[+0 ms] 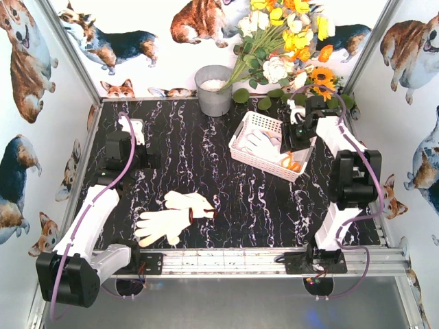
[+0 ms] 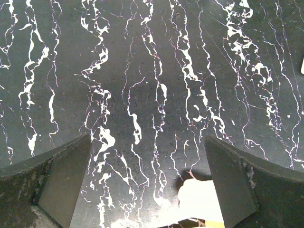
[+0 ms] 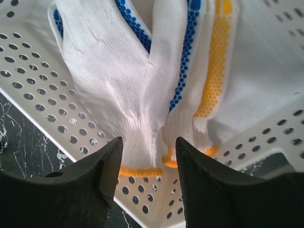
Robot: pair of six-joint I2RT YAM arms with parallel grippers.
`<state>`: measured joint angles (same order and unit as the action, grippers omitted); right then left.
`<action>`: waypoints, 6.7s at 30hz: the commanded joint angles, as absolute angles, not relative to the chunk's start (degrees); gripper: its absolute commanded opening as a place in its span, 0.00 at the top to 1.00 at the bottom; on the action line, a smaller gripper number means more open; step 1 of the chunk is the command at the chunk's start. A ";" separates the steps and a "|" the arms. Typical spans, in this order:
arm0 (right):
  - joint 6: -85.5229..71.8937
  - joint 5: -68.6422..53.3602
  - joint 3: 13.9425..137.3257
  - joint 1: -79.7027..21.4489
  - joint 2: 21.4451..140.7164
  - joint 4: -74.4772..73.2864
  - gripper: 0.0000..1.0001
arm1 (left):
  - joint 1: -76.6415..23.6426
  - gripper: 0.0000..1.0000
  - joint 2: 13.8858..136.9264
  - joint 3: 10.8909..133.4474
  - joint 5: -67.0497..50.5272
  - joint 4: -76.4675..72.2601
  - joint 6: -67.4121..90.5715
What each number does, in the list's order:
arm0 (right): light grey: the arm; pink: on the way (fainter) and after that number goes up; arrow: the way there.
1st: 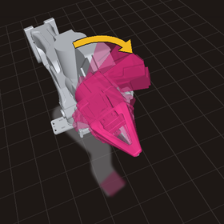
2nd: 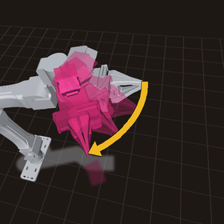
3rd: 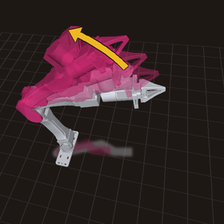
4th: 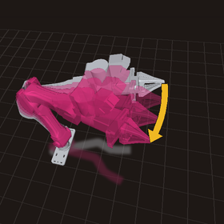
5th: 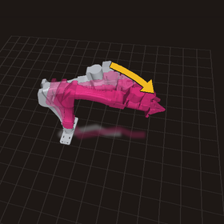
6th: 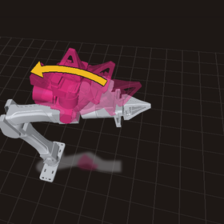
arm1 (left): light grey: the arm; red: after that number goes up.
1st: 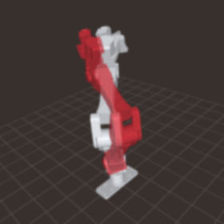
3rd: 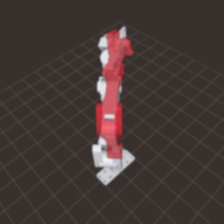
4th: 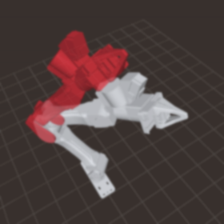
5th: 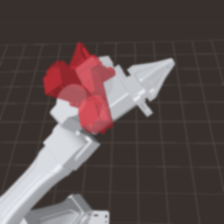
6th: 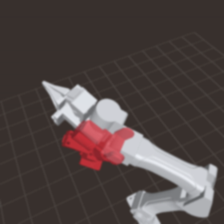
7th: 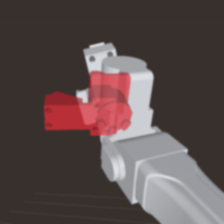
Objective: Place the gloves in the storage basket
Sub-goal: Adjust the glove in the bin.
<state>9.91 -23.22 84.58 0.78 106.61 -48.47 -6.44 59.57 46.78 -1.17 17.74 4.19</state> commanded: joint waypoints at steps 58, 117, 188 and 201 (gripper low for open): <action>3.94 -18.61 93.79 -7.40 114.16 -33.07 0.25 | -5.98 0.00 58.83 46.57 2.34 16.35 1.69; 2.44 -26.44 91.94 -5.66 116.12 -25.19 0.66 | -5.98 0.00 59.75 47.03 -0.67 16.57 1.84; -18.97 2.77 90.21 -18.08 114.86 -29.45 0.79 | -5.99 0.00 44.38 54.43 13.82 25.07 12.15; -17.43 2.15 91.53 -18.26 117.51 -27.64 0.75 | -6.00 0.00 41.68 52.62 14.25 26.37 12.30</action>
